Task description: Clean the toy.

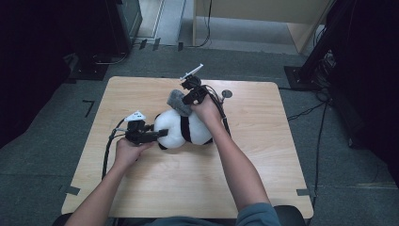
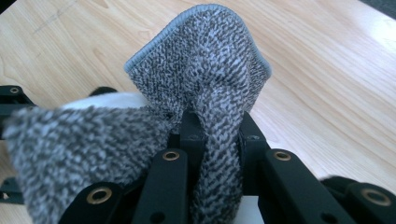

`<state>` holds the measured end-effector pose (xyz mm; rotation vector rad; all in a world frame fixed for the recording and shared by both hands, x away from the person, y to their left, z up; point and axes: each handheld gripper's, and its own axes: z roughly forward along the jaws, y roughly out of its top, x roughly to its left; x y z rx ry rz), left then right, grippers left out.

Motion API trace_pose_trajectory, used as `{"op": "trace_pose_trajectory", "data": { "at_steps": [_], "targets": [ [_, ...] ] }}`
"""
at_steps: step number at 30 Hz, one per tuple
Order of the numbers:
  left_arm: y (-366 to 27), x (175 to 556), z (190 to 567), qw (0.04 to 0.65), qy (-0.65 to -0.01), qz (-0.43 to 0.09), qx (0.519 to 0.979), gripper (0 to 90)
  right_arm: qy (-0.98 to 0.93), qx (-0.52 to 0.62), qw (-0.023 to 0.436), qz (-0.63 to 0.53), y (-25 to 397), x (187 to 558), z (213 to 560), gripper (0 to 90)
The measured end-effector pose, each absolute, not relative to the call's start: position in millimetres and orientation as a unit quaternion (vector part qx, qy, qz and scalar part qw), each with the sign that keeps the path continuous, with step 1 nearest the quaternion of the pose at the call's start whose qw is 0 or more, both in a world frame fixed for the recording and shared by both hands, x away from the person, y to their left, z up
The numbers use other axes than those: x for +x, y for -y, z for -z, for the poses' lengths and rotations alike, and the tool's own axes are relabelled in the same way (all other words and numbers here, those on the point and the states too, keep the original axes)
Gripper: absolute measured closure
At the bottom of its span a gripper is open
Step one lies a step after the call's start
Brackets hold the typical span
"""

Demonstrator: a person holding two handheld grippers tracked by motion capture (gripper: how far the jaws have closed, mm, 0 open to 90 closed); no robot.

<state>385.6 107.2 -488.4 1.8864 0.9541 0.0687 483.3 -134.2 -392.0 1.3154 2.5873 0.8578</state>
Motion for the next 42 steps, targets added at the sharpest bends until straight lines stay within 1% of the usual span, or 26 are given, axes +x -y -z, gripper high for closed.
{"op": "trace_pose_trajectory", "data": {
  "at_steps": [11, 19, 22, 33, 37, 42],
  "targets": [
    [-108, 386, 490, 0.494, -0.398, -0.024, 0.773, 47.2, -0.83, 0.46, 0.058, -0.31, 174, 484, 384, 77.4],
    [-108, 387, 490, 0.497, -0.4, -0.023, 0.77, 47.1, -0.818, 0.474, 0.071, -0.318, 199, 486, 386, 77.3],
    [-108, 387, 490, 0.496, -0.399, -0.025, 0.77, 47.0, -0.816, 0.472, 0.082, -0.324, 207, 484, 390, 77.2],
    [-108, 387, 490, 0.495, -0.4, -0.025, 0.771, 47.0, -0.806, 0.487, 0.086, -0.325, 218, 485, 395, 77.2],
    [-108, 388, 490, 0.495, -0.399, -0.024, 0.771, 47.0, -0.794, 0.503, 0.08, -0.332, 227, 485, 400, 77.2],
    [-108, 388, 490, 0.495, -0.399, -0.022, 0.772, 46.9, -0.791, 0.513, 0.091, -0.322, 236, 484, 403, 77.3]
  ]
}}
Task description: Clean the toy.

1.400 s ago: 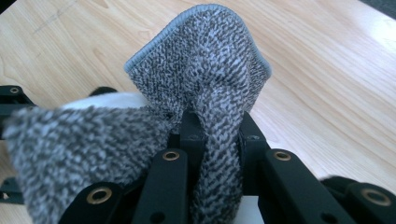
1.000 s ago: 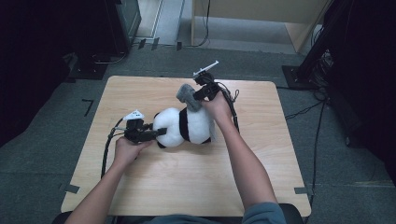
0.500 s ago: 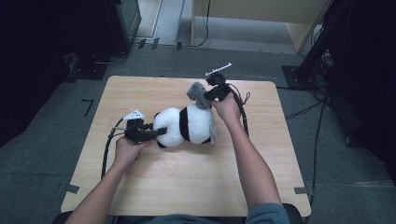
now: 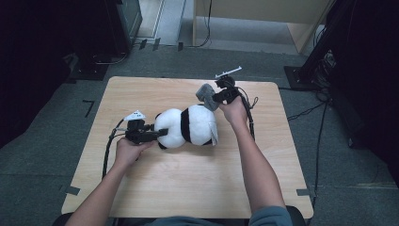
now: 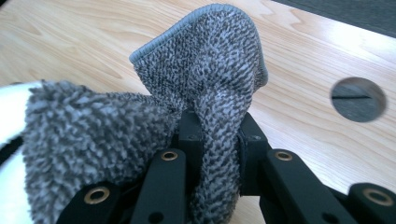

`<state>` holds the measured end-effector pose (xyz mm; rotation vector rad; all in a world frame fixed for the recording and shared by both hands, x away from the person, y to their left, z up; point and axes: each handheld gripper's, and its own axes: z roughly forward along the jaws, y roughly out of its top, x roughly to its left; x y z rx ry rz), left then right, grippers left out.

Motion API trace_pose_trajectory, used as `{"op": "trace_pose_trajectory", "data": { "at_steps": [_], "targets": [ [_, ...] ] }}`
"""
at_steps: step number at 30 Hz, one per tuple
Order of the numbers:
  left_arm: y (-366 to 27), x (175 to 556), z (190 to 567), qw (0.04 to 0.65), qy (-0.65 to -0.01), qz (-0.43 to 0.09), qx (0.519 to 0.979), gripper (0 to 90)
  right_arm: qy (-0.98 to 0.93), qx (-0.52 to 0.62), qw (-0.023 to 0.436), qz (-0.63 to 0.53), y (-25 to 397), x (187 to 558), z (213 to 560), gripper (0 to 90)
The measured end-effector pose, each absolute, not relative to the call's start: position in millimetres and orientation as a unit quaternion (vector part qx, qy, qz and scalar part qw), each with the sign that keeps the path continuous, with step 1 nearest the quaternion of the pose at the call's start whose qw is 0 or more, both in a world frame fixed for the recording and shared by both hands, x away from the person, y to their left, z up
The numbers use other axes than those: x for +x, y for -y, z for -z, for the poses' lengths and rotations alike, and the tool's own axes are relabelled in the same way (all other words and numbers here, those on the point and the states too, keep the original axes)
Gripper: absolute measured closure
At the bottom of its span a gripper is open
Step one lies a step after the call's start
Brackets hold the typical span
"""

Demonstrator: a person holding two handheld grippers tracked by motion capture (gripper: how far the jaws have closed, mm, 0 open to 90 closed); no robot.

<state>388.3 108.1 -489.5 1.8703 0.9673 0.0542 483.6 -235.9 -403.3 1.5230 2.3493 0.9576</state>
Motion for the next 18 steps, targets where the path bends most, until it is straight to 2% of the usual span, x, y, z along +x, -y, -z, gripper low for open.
{"op": "trace_pose_trajectory", "data": {
  "at_steps": [11, 18],
  "targets": [
    [-108, 390, 490, 0.495, -0.399, -0.02, 0.772, 46.7, -0.785, 0.525, 0.097, -0.313, 249, 481, 408, 77.5],
    [-109, 391, 490, 0.497, -0.402, -0.016, 0.769, 46.5, -0.786, 0.523, 0.117, -0.309, 258, 477, 390, 77.6]
  ]
}}
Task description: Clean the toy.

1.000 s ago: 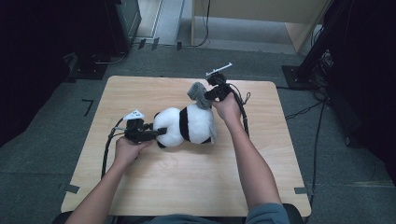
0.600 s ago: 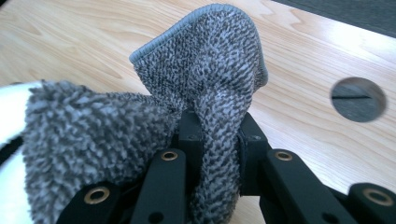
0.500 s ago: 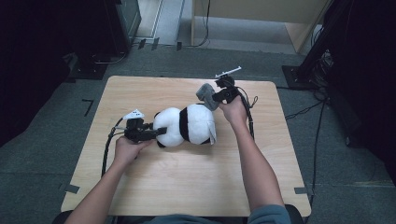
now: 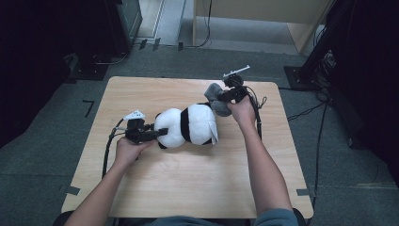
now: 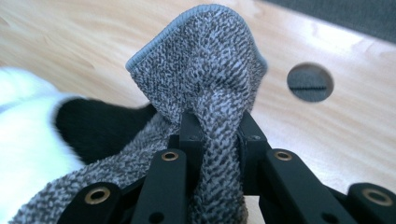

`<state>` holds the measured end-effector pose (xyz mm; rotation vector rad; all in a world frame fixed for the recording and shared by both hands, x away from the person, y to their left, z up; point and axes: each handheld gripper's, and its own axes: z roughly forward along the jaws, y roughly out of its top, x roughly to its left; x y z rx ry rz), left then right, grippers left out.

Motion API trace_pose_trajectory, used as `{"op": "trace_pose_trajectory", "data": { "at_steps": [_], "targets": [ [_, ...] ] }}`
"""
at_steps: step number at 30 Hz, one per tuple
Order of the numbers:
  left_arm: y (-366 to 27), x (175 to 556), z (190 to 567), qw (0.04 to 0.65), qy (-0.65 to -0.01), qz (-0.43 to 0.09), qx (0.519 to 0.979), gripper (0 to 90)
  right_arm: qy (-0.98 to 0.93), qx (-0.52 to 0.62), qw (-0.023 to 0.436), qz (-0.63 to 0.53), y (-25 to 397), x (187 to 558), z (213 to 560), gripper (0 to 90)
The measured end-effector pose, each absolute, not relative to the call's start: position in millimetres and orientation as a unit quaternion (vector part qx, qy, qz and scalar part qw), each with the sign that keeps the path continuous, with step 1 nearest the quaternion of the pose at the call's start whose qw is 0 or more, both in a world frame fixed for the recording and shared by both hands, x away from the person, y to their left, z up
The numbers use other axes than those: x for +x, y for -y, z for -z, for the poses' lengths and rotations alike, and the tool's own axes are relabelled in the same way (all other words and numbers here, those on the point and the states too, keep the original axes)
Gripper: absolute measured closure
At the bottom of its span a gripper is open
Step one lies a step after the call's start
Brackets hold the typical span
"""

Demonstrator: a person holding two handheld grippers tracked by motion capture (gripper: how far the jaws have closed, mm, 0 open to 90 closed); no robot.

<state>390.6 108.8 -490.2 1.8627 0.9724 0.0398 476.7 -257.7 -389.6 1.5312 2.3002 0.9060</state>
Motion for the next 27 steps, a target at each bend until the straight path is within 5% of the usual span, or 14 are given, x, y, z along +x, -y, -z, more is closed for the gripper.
{"op": "trace_pose_trajectory", "data": {
  "at_steps": [11, 27],
  "targets": [
    [-108, 390, 490, 0.5, -0.399, -0.021, 0.768, 46.3, -0.81, 0.456, 0.116, -0.35, 187, 478, 337, 77.6],
    [-108, 389, 490, 0.498, -0.398, -0.023, 0.77, 46.1, -0.845, 0.402, 0.032, -0.351, 60, 482, 370, 77.6]
  ]
}}
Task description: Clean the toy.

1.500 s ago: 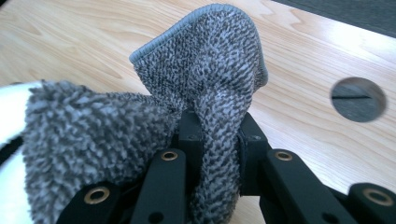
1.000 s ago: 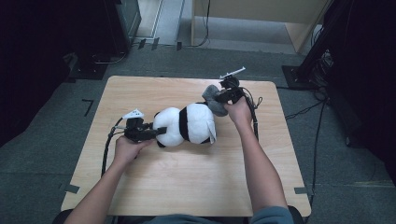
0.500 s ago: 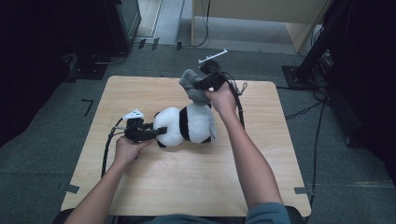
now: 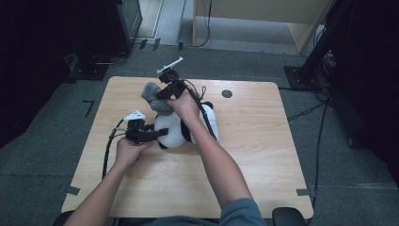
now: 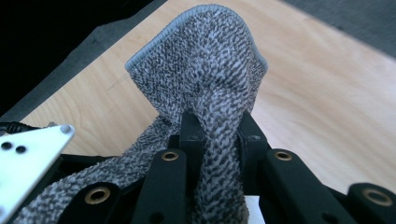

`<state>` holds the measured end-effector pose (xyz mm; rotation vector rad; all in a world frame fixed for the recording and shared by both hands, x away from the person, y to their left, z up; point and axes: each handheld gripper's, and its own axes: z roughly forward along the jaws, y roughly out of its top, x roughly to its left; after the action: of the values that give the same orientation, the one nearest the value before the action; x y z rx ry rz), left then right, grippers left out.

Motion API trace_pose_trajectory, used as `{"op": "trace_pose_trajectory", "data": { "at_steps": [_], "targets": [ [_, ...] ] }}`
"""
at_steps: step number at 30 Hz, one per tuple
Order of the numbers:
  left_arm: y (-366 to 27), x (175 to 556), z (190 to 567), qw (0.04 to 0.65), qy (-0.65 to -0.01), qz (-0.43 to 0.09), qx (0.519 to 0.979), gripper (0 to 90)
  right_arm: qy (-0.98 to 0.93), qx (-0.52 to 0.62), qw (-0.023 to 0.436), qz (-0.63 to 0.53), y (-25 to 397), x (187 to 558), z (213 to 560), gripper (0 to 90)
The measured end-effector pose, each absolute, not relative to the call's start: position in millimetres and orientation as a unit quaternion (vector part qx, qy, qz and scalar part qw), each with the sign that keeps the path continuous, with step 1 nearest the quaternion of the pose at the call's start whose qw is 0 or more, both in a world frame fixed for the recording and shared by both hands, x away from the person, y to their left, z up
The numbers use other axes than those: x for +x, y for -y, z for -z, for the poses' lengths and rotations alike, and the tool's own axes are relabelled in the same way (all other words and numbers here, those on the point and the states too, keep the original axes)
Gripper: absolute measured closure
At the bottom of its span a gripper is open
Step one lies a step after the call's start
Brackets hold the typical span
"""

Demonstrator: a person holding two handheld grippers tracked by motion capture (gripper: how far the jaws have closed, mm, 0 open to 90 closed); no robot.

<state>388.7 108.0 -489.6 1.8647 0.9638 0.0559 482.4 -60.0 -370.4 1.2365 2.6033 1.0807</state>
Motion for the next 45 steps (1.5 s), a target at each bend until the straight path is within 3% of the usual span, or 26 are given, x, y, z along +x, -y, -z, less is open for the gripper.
{"op": "trace_pose_trajectory", "data": {
  "at_steps": [7, 15, 28, 45],
  "targets": [
    [-107, 388, 489, 0.496, -0.404, -0.023, 0.768, 46.2, -0.862, 0.395, 0.019, -0.318, 44, 478, 396, 77.7],
    [-107, 389, 489, 0.492, -0.409, -0.018, 0.768, 47.4, -0.867, 0.403, 0.053, -0.289, 64, 483, 404, 78.0],
    [-107, 390, 490, 0.494, -0.411, -0.014, 0.766, 47.7, -0.862, 0.438, 0.07, -0.247, 118, 492, 400, 77.9],
    [-106, 390, 489, 0.494, -0.407, -0.018, 0.768, 49.0, -0.809, 0.495, 0.077, -0.306, 203, 487, 398, 77.9]
  ]
}}
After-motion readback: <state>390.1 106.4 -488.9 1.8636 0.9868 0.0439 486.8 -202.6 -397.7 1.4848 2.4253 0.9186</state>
